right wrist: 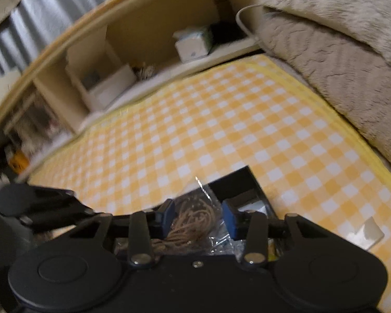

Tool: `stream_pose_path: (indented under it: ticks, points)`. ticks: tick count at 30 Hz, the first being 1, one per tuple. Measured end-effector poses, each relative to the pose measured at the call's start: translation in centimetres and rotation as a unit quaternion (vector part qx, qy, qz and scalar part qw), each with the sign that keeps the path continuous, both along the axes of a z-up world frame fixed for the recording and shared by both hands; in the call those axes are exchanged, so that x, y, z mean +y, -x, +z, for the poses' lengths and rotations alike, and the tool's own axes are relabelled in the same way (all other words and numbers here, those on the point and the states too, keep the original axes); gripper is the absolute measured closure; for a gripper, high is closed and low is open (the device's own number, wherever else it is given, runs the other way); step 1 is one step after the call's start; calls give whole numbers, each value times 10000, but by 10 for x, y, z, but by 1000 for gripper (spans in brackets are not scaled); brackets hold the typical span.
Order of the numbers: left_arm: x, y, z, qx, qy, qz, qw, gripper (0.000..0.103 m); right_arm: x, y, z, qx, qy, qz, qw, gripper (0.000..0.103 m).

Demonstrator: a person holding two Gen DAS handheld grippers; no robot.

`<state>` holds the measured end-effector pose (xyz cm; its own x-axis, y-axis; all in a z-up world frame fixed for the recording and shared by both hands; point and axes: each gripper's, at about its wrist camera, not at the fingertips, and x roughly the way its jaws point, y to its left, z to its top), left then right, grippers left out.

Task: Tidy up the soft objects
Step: 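Lower the brown lace bag into the black box and open the left tool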

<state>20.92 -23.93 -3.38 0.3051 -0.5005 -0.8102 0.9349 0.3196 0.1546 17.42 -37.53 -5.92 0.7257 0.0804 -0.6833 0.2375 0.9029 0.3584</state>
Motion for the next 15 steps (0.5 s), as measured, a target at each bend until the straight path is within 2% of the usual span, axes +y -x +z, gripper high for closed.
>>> stream_pose_path:
  ticks: [3, 8, 12, 14, 15]
  points:
    - [-5, 4, -11, -48, -245, -49, 9997, 93, 7, -7, -7, 191, 198, 108, 9996, 67]
    - [-13, 2, -27, -102, -584, 143, 9981, 93, 11, -15, -23, 512, 263, 286, 9979, 67]
    - [3, 4, -13, 24, -168, 263, 9995, 87, 13, -12, -19, 497, 355, 284, 9977, 67]
    - [11, 3, -5, 68, -3, 409, 9991, 73, 14, -7, -14, 430, 380, 246, 9980, 68]
    - [16, 3, 0, 34, 101, 516, 9986, 71, 13, -4, -12, 398, 360, 236, 9983, 68]
